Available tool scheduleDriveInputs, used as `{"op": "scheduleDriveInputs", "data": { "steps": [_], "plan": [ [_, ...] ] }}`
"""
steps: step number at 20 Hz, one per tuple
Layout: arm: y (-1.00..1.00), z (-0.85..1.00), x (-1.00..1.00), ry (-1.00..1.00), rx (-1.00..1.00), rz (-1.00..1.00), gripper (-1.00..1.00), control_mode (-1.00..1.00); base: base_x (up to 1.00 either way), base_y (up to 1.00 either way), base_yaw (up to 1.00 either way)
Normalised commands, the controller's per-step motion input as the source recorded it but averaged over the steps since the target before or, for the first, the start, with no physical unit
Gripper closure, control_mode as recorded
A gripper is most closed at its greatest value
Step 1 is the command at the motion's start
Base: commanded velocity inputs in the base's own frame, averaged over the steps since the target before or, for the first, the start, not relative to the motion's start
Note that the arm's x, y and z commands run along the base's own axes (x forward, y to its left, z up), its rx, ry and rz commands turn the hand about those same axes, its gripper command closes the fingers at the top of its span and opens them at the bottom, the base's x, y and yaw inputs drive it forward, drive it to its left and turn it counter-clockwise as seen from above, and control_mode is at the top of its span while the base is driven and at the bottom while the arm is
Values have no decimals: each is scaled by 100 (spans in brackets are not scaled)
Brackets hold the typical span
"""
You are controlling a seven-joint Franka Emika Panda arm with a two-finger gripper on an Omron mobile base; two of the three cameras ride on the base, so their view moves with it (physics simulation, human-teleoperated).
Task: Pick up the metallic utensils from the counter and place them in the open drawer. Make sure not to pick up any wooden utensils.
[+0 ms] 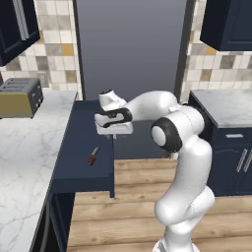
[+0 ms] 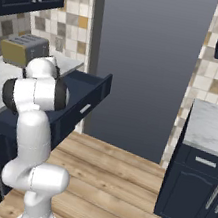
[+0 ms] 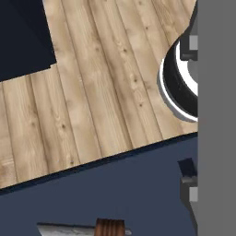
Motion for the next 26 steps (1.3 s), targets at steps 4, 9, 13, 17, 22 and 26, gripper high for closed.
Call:
{"op": "scheduleDriveInputs", "data": {
  "steps": [4, 9, 13, 17, 22, 26],
  "plan": [
    [-100, 10, -79, -5, 16, -21, -100, -100, 0, 0, 0],
    [-100, 6, -43, -3, 30, -11, -100, -100, 0, 0, 0],
    [-100, 49, -69, -7, 20, 1, -100, -100, 0, 0, 0],
    [-77, 71, -27, -1, 0, 13, -100, -100, 0, 0, 0],
    [-57, 43, -17, -3, -14, 22, -100, -100, 0, 0, 0],
    [-40, -1, -67, -10, -2, 21, -100, -100, 0, 0, 0]
  ]
}}
